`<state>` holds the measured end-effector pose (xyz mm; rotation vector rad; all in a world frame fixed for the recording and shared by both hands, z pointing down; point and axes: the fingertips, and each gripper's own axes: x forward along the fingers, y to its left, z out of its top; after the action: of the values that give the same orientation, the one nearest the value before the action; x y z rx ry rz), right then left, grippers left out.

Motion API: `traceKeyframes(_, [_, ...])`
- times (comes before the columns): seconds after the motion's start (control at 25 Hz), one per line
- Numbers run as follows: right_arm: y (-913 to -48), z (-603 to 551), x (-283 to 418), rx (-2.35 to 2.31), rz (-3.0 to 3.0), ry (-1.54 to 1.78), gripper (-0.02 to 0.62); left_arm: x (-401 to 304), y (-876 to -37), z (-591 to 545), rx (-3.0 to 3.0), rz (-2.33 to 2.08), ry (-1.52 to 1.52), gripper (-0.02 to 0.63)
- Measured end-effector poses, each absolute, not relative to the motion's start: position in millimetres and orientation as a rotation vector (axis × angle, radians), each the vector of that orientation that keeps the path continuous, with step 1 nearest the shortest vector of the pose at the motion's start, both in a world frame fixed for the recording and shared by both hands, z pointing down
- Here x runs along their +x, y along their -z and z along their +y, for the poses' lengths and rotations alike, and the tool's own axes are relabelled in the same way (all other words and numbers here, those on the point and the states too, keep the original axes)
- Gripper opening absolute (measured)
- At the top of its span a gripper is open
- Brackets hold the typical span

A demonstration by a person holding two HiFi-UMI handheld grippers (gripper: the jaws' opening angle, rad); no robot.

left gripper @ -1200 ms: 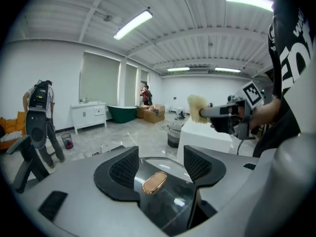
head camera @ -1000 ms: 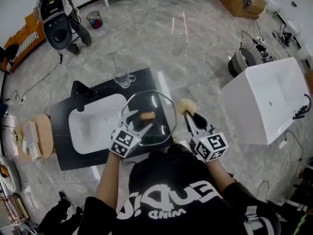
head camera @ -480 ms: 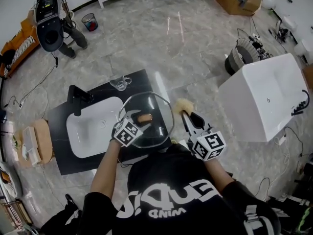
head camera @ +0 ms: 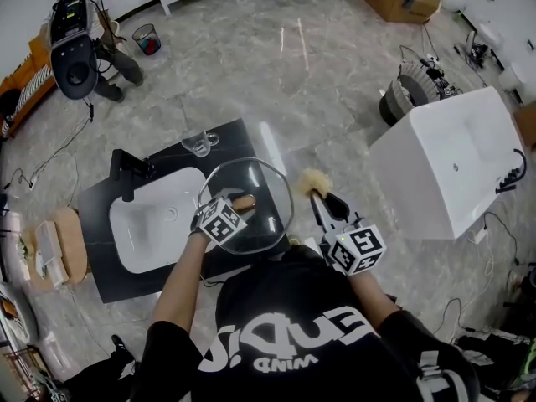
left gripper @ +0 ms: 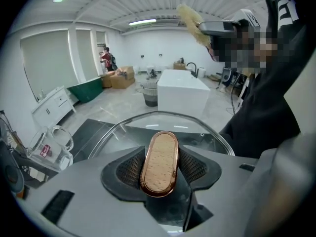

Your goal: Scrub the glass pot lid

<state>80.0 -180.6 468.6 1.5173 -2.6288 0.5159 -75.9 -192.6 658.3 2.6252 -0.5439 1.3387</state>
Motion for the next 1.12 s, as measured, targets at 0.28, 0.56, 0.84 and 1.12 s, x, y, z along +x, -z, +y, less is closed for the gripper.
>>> traceKeyframes(0.28, [-469, -182, 73, 1.488, -2.637, -0.522, 0.046, -77, -662, -193, 2.608, -0.524, -1.322, 0.209])
traceKeyframes(0.56, [-471, -182, 70, 1.453, -2.631, -0.535, 0.046, -75, -659, -192, 2.58, -0.544, -1.305, 0.201])
traceKeyframes(0.84, [-478, -180, 75, 1.502, -2.603, -0.55, 0.047, -77, -661, -195, 2.566, -0.567, -1.284, 0.178])
traceKeyframes(1.12, [-482, -179, 75, 1.506, -2.599, -0.556, 0.046, -76, -660, -195, 2.569, -0.574, -1.275, 0.178])
